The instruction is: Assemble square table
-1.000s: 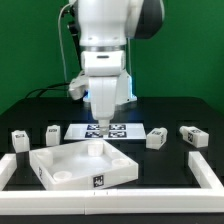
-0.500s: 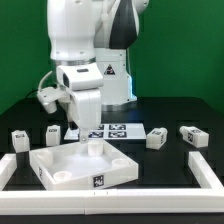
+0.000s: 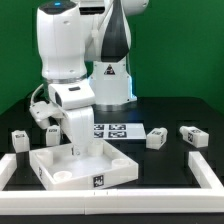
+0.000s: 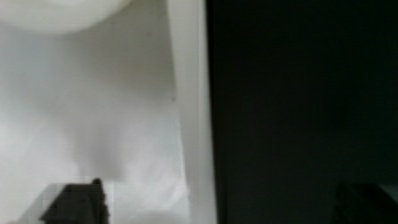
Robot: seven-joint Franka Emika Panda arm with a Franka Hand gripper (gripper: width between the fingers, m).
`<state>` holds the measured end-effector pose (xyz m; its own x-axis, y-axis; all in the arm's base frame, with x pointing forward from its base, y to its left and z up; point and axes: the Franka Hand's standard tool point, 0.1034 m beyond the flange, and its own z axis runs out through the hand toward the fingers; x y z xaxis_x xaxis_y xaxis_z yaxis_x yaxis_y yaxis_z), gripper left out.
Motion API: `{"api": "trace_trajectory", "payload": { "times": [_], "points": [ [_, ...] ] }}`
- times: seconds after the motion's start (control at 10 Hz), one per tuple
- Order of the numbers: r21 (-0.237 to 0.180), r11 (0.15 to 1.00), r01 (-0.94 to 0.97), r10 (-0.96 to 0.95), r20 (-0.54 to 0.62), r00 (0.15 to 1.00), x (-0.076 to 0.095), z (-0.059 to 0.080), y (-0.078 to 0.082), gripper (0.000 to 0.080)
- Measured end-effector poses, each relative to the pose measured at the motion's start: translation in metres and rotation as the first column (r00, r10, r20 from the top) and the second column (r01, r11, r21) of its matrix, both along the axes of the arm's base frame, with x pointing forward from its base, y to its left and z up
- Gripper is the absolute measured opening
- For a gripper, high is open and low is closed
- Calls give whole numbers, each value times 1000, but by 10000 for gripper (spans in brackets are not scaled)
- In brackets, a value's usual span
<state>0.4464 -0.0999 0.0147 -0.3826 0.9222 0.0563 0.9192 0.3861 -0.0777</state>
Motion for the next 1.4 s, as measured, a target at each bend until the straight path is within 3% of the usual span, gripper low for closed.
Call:
{"api": "trace_trajectory", "payload": {
  "times": [0.3,0.4,0.5,1.2,1.4],
  "points": [
    [0,1000,4,-4,-2,1000,-1,-1,0,247],
    [0,1000,4,-4,-2,1000,-1,-1,0,247],
    [0,1000,4,-4,-1,1000,-1,0,0,75],
    [-3,999,40,-40,9,999,1,0,3,59],
    [6,985,173,-173,26,985,10,2,52,61]
  ]
}}
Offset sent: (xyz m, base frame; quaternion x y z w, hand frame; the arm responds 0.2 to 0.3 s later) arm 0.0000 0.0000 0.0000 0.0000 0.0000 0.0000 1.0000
